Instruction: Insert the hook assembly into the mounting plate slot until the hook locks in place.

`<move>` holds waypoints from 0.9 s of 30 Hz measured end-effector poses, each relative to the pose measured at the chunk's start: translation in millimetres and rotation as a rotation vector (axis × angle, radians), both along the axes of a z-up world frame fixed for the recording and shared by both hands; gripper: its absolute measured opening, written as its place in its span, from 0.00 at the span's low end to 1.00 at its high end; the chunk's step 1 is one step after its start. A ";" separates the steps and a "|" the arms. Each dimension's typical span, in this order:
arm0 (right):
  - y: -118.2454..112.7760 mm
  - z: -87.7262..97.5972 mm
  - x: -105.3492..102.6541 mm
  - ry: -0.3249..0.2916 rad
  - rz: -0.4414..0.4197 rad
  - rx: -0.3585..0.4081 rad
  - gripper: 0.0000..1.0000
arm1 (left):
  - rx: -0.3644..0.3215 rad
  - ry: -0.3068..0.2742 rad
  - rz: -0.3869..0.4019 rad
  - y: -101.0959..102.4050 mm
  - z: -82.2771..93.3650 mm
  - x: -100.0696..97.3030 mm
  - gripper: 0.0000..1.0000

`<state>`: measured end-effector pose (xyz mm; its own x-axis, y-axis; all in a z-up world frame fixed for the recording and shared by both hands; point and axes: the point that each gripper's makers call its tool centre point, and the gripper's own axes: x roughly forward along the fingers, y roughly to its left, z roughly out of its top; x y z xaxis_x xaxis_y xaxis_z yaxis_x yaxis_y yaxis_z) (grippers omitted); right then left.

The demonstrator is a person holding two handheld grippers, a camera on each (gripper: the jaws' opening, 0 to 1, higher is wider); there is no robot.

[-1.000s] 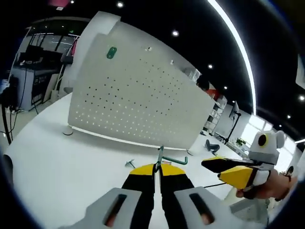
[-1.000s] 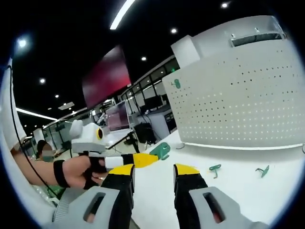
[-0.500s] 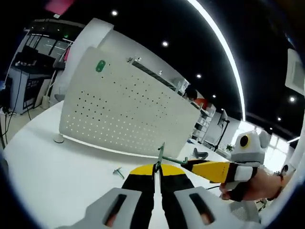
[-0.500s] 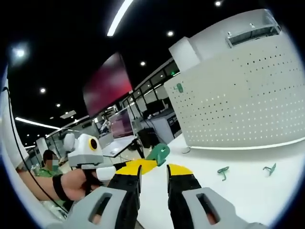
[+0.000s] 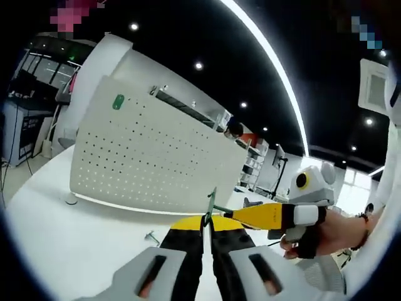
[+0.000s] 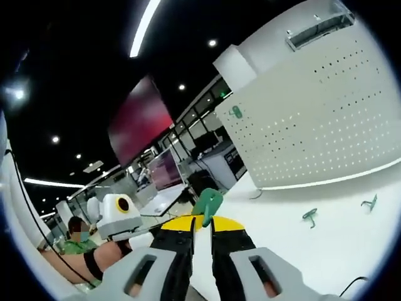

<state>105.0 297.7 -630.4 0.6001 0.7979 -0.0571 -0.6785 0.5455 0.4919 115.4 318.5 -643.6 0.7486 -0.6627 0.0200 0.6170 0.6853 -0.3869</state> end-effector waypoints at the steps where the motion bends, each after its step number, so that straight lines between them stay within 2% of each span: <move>1: 1.6 0.0 0.2 -0.001 -0.002 -0.007 0.08 | -0.006 -0.005 -0.008 1.0 1.0 -0.8 0.03; 4: 5.3 2.0 0.5 0.023 -0.005 0.019 0.05 | -0.007 -0.021 -0.032 2.6 2.4 -2.4 0.03; 6: 7.8 0.5 0.8 0.032 -0.003 0.000 0.04 | -0.002 -0.041 -0.050 2.6 3.3 -3.8 0.03; 8: 10.5 0.1 1.2 0.029 -0.003 -0.004 0.03 | 0.007 -0.033 -0.051 3.4 1.3 -3.9 0.03; 13: 16.0 -4.6 0.6 0.077 -0.001 -0.002 0.02 | 0.017 -0.058 -0.049 8.5 2.3 -1.0 0.03; 14: 14.9 -3.1 2.1 0.082 -0.026 0.010 0.02 | 0.032 -0.071 -0.055 8.8 2.5 -0.9 0.03; 16: 16.9 -0.8 3.4 0.050 -0.043 -0.002 0.01 | 0.026 -0.077 -0.053 10.3 3.6 2.0 0.03; 18: 19.6 -0.1 4.3 0.053 -0.051 -0.008 0.01 | 0.022 -0.070 -0.055 11.4 2.8 3.1 0.03; 24: 26.4 2.4 8.6 0.035 -0.061 -0.032 0.01 | 0.050 -0.105 -0.050 18.8 5.6 5.7 0.03; 27: 26.8 3.3 13.5 0.023 -0.073 -0.041 0.01 | 0.049 -0.098 -0.054 24.5 7.0 7.0 0.04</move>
